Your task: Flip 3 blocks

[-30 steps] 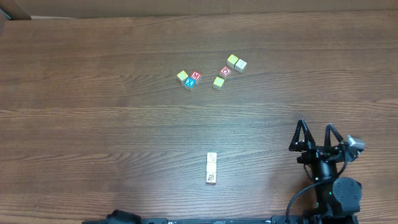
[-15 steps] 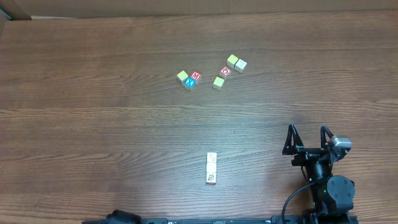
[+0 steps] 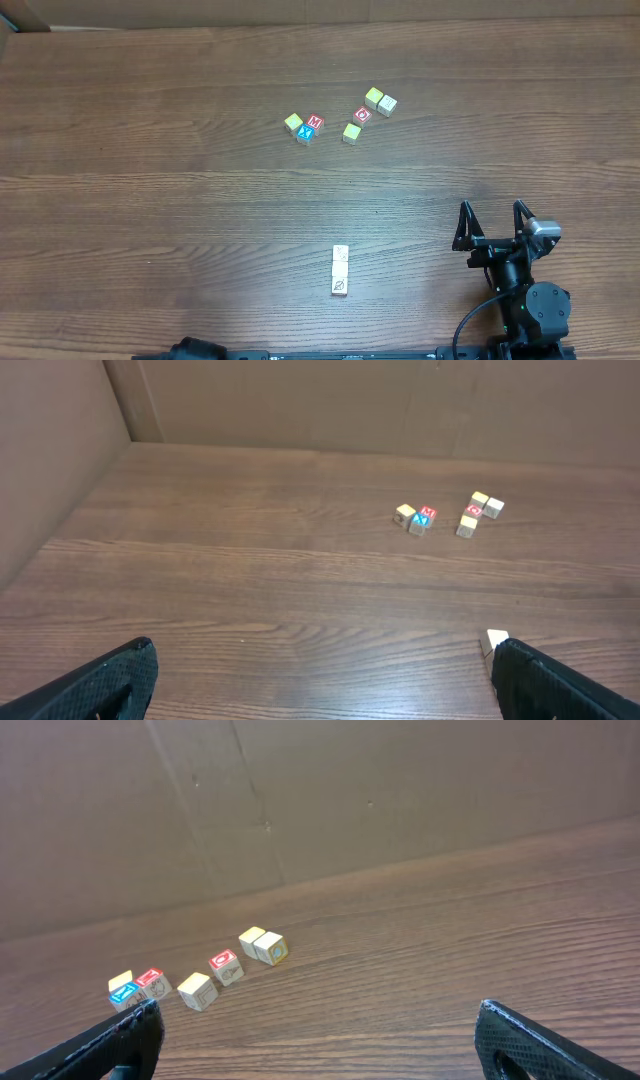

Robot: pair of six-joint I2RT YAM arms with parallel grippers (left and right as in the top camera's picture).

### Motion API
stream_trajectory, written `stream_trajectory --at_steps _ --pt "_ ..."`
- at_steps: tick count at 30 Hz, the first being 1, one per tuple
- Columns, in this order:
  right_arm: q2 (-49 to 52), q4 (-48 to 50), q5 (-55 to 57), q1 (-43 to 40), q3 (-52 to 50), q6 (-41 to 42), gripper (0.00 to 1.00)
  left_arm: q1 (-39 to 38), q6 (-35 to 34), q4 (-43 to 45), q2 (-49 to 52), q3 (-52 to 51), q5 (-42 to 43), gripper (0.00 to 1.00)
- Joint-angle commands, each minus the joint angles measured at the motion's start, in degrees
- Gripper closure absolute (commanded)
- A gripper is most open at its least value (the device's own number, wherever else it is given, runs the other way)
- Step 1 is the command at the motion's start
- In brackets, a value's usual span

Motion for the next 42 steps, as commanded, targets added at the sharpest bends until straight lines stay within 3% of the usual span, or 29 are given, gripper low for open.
stream_trajectory --at_steps 1,29,36,42 --pt "-0.7 0.5 -0.5 0.3 -0.4 -0.5 0.0 0.2 0.4 0.1 0.2 0.0 0.1 0.0" --pt "-0.7 0.5 -0.5 0.3 -0.4 -0.5 0.0 0.1 -0.6 1.2 0.2 -0.1 1.4 0.0" --pt "-0.7 0.5 -0.5 0.3 -0.4 -0.5 0.0 1.4 -5.0 13.9 0.1 -8.1 2.6 0.0" --pt "-0.7 0.5 -0.5 0.3 -0.4 -0.5 0.0 12.3 -5.0 33.5 0.1 -24.3 10.2 0.0"
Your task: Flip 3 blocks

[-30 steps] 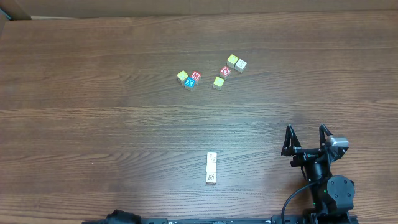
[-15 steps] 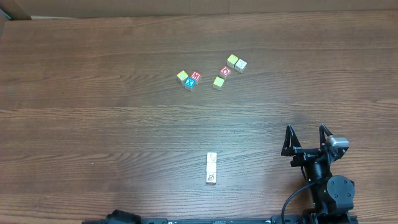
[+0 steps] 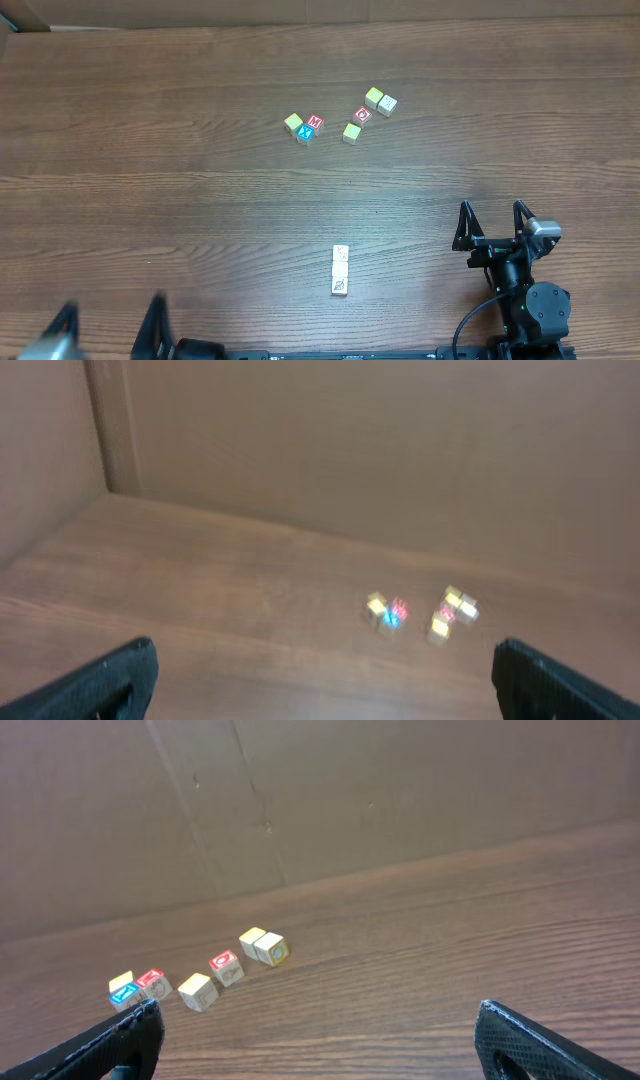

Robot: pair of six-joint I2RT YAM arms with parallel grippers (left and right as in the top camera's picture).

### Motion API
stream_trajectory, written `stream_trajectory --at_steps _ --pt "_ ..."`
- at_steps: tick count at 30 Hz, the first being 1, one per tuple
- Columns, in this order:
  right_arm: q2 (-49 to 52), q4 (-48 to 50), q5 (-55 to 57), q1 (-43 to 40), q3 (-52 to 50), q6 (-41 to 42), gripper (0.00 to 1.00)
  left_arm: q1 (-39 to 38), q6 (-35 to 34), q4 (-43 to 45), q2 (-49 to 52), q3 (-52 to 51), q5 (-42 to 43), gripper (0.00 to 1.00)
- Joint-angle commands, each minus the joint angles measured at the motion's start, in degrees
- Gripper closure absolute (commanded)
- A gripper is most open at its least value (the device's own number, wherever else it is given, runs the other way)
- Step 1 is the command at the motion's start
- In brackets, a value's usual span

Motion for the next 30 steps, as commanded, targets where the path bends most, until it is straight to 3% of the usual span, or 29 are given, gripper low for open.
stream_trajectory --at_steps 1,7,11,17,27,30 --pt "-0.7 0.3 -0.5 0.3 -0.4 -0.5 0.0 7.2 -1.0 9.1 0.1 -10.2 10.0 0.0" --pt "-0.7 0.3 -0.5 0.3 -0.4 -0.5 0.0 11.6 -3.2 32.6 -0.1 -29.4 23.8 0.0" --pt "-0.7 0.3 -0.5 0.3 -0.4 -0.5 0.0 10.8 -9.8 46.2 -3.1 -41.9 24.0 0.0" --pt "-0.7 0.3 -0.5 0.3 -0.4 -0.5 0.0 10.2 -11.3 63.8 -11.7 -58.8 20.0 0.0" --pt "-0.7 0.3 -0.5 0.3 -0.4 -0.5 0.0 3.5 -16.5 65.2 -16.0 -68.2 -3.8 0.0" --pt "-0.7 0.3 -0.5 0.3 -0.4 -0.5 0.0 3.5 -17.7 65.3 -16.0 -70.2 -5.0 0.0"
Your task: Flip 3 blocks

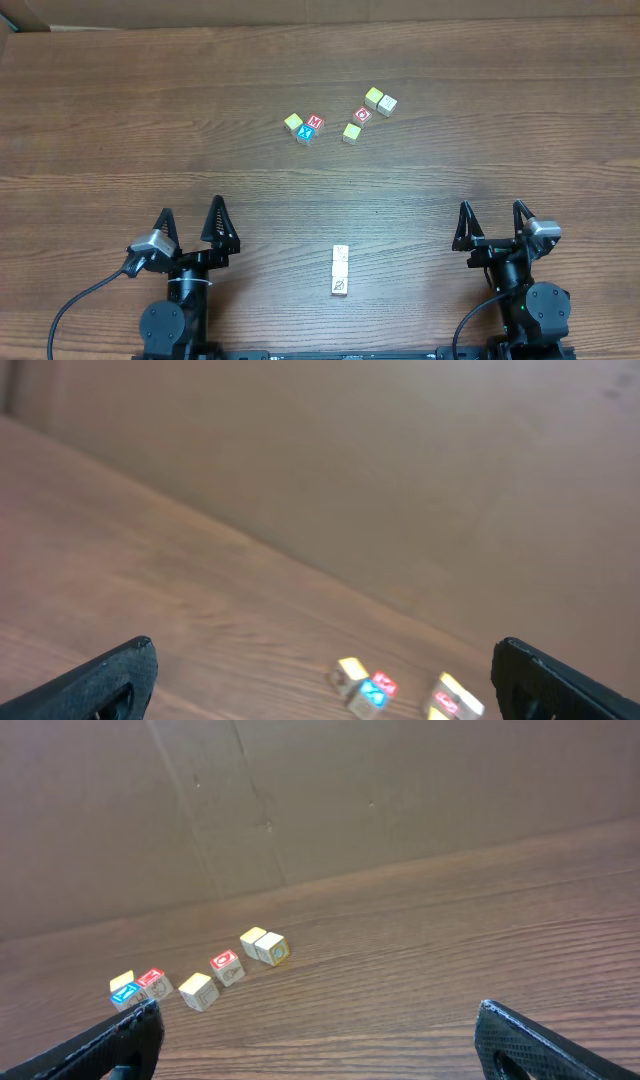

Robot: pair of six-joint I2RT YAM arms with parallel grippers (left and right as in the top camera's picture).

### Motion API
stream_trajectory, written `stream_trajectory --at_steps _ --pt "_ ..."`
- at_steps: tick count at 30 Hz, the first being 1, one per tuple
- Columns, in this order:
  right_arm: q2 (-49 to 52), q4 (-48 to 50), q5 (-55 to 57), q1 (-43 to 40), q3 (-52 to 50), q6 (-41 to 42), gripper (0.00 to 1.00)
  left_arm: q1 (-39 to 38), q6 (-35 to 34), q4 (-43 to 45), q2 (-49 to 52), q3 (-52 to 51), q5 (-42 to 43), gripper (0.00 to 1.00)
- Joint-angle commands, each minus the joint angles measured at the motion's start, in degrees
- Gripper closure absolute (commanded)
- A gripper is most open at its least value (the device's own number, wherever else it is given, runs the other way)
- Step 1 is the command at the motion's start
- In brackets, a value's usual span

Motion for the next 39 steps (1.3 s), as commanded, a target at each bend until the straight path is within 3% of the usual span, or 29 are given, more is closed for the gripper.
stream_trajectory --at_steps 1,6,14,25,33,39 --pt "-0.7 0.3 -0.4 0.3 -0.3 -0.5 0.0 -0.3 -3.1 0.7 -0.9 -3.0 -7.2 0.0" --pt "-0.7 0.3 -0.4 0.3 -0.3 -0.5 0.0 -0.3 -1.4 1.7 -0.9 -5.8 -7.5 0.0" --pt "-0.7 0.3 -0.4 0.3 -0.3 -0.5 0.0 -0.3 16.2 -1.2 -0.9 -5.8 0.0 0.0" --pt "-0.7 0.3 -0.4 0.3 -0.3 -0.5 0.0 -0.3 27.6 -1.9 -0.9 -5.7 5.3 0.0" --pt "-0.7 0.3 -0.4 0.3 -0.3 -0.5 0.0 -0.3 29.5 -2.1 -0.9 -5.7 7.4 0.0" --pt "-0.7 0.3 -0.4 0.3 -0.3 -0.5 0.0 -0.3 25.4 -1.9 -0.9 -5.7 7.4 0.0"
